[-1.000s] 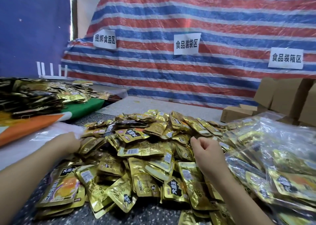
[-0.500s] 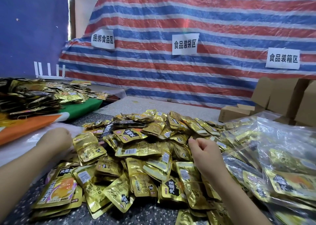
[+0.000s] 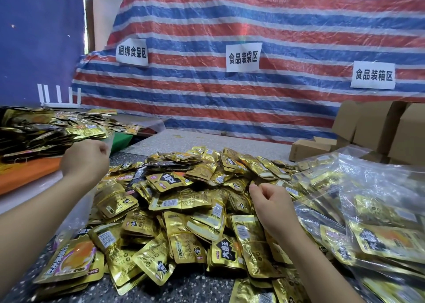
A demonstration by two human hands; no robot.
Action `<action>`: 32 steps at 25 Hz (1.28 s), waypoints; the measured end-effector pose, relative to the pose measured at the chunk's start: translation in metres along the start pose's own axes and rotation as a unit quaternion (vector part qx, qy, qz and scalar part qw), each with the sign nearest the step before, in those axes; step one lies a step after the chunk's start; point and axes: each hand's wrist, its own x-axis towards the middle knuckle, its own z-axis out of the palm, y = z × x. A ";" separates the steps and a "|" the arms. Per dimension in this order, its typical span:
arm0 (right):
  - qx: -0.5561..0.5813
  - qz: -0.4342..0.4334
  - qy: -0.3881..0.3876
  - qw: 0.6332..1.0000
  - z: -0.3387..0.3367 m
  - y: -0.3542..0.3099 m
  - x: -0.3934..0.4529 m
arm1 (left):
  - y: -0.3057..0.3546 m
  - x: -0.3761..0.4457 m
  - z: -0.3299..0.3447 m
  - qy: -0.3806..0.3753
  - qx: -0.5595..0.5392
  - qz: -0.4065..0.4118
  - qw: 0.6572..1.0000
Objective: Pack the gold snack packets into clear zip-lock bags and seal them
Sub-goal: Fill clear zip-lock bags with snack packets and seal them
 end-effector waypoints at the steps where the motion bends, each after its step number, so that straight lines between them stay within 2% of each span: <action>1: -0.001 -0.001 0.000 1.000 0.000 0.000 0.000 | 0.000 0.000 -0.002 0.010 0.044 0.034 0.998; 3: -0.003 -0.004 0.001 1.000 -0.001 0.001 0.000 | -0.003 0.001 -0.008 0.011 0.126 0.119 0.985; 6: -0.015 -0.011 -0.003 1.000 0.000 0.003 0.002 | -0.007 0.009 -0.020 -0.028 0.238 0.222 0.945; 8: -0.019 -0.013 -0.014 1.000 0.001 0.004 0.001 | 0.000 0.010 -0.022 -0.082 0.313 0.222 0.920; 12: -0.028 -0.019 -0.022 0.999 0.003 0.005 -0.002 | 0.005 -0.005 -0.001 -0.162 0.235 0.148 0.947; 14: -0.034 -0.023 -0.021 0.999 0.003 0.005 -0.002 | -0.001 -0.010 0.014 -0.178 0.148 0.103 0.967; 17: -0.042 -0.030 -0.023 0.998 0.002 0.005 -0.002 | -0.005 -0.018 0.027 -0.222 0.007 0.025 0.975; 19: -0.048 -0.035 -0.022 0.998 0.002 0.005 -0.001 | -0.006 -0.021 0.029 -0.197 -0.048 -0.027 0.979; 21: -0.047 -0.037 -0.020 0.998 0.002 0.005 -0.001 | -0.006 -0.018 0.025 -0.134 -0.074 -0.083 0.985; 24: -0.049 -0.038 -0.021 0.998 0.002 0.007 0.000 | 0.004 -0.008 0.014 -0.057 -0.090 -0.106 0.989; 26: -0.047 -0.041 -0.022 0.998 0.002 0.007 0.000 | 0.017 -0.006 0.004 -0.010 -0.091 -0.074 0.993; 28: -0.041 -0.043 -0.021 0.998 0.002 0.008 0.000 | 0.036 -0.008 -0.008 0.041 -0.099 -0.006 0.994; 30: -0.020 -0.034 -0.019 0.999 0.003 0.007 0.001 | 0.063 -0.014 -0.021 0.081 -0.148 0.079 0.982; 32: 0.031 0.004 -0.024 0.999 0.004 0.005 0.003 | 0.096 -0.028 -0.031 0.090 -0.210 0.167 0.959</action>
